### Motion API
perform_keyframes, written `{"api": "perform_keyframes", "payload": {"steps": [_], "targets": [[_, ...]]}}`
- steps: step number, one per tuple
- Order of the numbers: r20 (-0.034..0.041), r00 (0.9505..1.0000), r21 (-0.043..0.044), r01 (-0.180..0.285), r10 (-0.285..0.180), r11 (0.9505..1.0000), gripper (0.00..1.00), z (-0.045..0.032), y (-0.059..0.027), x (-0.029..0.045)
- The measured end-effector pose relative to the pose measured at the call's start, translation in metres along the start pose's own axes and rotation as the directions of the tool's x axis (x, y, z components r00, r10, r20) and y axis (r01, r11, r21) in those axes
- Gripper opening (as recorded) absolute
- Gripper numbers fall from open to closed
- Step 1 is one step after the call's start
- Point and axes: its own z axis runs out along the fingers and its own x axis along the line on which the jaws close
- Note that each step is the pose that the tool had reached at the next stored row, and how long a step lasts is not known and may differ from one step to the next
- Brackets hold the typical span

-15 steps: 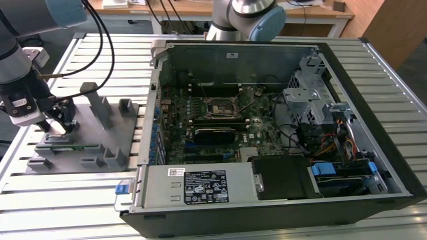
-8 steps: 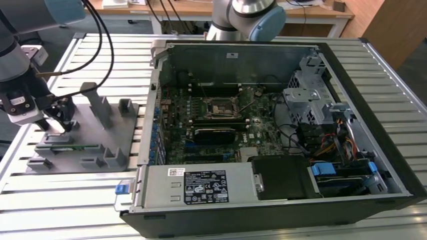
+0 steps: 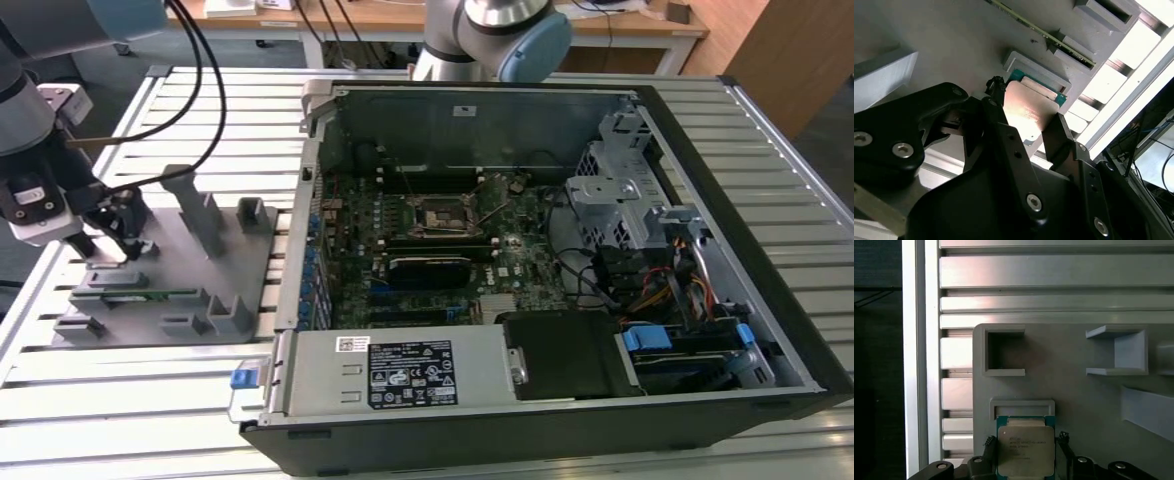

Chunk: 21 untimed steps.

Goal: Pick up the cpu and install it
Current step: 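Pick up the cpu and move it towards the insertion slot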

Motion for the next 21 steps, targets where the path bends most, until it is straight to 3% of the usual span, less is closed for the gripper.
{"api": "perform_keyframes", "payload": {"steps": [12,21], "targets": [[-0.0001,1.0000,-0.0013,0.000,0.000,1.0000,0.54,-0.0114,0.0001,-0.0001],[0.0001,1.0000,-0.0015,0.000,0.000,1.0000,0.54,-0.0150,0.0001,-0.0001]]}}
